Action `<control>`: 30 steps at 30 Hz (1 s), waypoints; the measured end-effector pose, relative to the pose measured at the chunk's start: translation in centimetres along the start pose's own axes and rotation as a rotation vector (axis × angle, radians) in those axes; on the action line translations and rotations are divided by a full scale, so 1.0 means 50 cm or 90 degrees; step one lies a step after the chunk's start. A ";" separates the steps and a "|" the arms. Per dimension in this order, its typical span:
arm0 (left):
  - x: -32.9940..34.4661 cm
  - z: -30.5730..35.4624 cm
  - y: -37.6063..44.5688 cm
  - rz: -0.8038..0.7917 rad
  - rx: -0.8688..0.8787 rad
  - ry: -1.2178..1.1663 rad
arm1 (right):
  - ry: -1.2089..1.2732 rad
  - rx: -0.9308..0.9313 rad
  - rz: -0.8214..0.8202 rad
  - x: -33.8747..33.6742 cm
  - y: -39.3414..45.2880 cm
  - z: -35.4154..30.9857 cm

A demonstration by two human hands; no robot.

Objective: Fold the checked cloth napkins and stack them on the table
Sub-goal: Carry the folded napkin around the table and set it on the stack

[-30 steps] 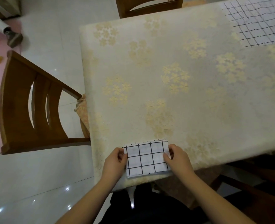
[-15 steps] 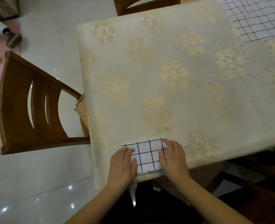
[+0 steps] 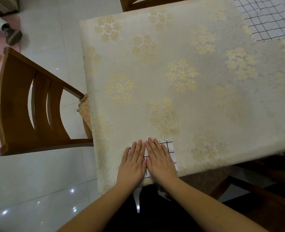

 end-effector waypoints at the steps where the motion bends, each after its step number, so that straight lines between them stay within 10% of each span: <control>1: -0.002 -0.001 0.000 -0.003 -0.002 -0.003 | 0.001 0.001 0.002 0.001 0.000 0.002; 30: -0.021 -0.102 -0.003 -0.159 0.103 0.124 | -0.047 0.007 -0.015 -0.025 -0.017 0.146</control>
Point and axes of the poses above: each hand's wrist, its own y-axis towards the middle knuckle, its own x-axis out of the palm, z = x × y, the point moved 7 cm from there along y, towards the middle knuckle
